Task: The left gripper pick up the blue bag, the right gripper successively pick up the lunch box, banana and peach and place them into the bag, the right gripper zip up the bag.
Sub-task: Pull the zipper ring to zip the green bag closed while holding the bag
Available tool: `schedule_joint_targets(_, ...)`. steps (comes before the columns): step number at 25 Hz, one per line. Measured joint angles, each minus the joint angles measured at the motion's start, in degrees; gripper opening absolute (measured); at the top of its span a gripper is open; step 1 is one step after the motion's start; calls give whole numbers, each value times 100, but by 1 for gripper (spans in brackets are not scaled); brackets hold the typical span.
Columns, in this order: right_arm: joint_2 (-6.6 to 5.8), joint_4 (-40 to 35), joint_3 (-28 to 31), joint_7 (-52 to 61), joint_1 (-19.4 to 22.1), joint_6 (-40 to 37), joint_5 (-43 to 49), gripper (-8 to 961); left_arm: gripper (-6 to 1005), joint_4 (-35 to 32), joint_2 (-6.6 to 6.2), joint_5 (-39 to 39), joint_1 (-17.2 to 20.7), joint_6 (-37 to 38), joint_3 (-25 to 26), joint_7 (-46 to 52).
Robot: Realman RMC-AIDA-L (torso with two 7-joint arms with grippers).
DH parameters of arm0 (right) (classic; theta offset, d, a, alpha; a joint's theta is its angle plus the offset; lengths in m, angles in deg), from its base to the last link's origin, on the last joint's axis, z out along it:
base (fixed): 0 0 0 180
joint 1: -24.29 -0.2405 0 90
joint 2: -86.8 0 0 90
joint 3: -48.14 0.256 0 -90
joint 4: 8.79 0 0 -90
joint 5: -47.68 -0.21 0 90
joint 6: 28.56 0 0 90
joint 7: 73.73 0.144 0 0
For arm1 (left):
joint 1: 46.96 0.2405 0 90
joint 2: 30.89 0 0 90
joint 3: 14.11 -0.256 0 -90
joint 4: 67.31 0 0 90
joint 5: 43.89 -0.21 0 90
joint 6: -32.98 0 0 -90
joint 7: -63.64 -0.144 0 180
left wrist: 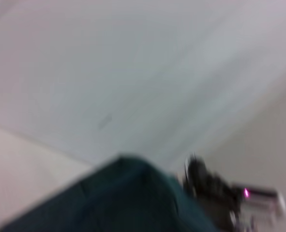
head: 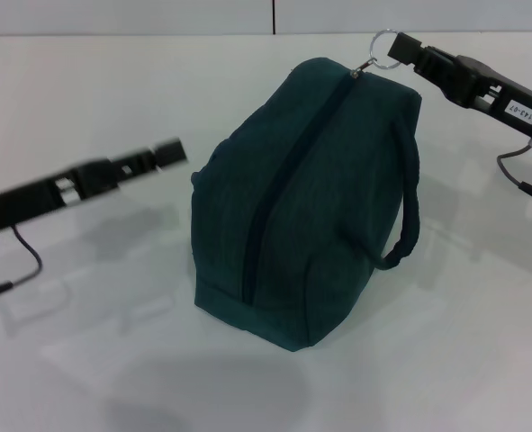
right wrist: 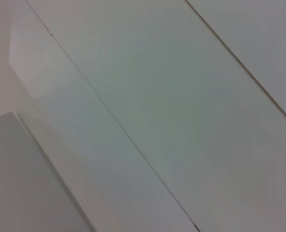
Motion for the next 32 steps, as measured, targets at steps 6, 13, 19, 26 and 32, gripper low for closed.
schedule_joint_targets(6,-17,1,17,-16,17,-87,-16,6,560,-45,-53,-24,-333,-215,566,323)
schedule_joint_targets(13,-14,-9,37,-61,24,-97,-23,6,716,37,-45,-641,-1133,-1114,314,1241)
schedule_joint_targets(19,-10,-9,44,-79,49,-110,-23,6,855,40,-3,-953,-1858,-1399,-187,1757)
schedule_joint_targets(26,10,18,17,-93,66,-142,-23,6,875,1,106,-962,-2048,-1537,-395,1875)
schedule_joint_targets(32,8,23,2,-97,66,-230,-22,6,874,-3,177,-965,-2121,-1632,-489,1878)
